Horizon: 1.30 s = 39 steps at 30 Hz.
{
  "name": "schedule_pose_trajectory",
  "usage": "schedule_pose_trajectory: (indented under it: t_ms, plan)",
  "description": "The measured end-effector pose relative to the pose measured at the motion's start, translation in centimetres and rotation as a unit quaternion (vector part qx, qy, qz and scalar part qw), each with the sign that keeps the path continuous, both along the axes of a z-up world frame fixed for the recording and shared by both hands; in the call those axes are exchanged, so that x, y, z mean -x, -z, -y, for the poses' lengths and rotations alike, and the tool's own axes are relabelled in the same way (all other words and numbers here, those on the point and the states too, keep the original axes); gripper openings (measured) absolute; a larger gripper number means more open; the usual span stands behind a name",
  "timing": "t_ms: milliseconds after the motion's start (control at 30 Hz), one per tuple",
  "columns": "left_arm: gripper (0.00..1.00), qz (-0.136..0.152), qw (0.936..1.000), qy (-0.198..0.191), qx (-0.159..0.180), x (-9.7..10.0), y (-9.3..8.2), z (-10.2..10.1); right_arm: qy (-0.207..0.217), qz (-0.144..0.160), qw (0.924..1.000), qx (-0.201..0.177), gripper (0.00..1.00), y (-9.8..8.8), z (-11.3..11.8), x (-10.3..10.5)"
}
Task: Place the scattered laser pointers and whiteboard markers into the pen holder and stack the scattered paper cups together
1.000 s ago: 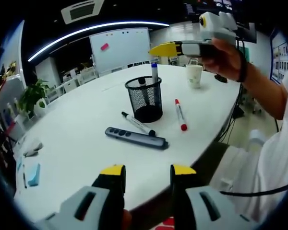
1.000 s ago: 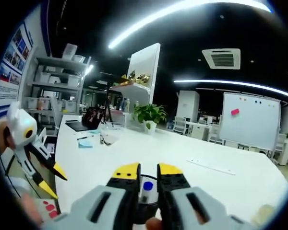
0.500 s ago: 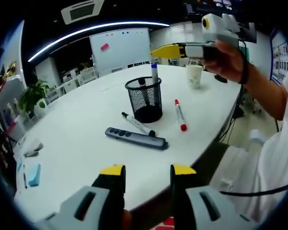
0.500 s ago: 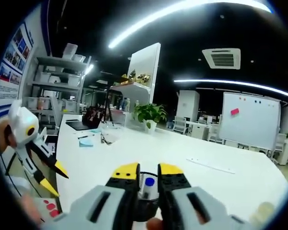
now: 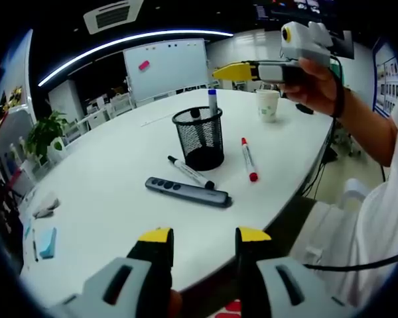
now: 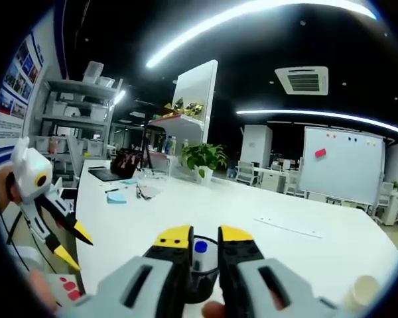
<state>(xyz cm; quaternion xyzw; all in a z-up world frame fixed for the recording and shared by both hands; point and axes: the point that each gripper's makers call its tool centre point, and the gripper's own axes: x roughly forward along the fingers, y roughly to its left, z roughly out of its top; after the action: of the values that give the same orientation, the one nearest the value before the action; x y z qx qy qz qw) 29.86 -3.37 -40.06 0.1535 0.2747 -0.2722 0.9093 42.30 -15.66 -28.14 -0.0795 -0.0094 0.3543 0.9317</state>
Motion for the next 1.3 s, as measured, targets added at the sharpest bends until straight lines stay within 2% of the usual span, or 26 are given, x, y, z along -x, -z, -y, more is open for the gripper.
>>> schedule_pose_trajectory:
  t_ms: [1300]
  plan:
    - [0.38, 0.001, 1.0000, 0.005, 0.001, 0.1, -0.2, 0.5, 0.005, -0.021, 0.9998, 0.002, 0.14, 1.8, 0.8, 1.2]
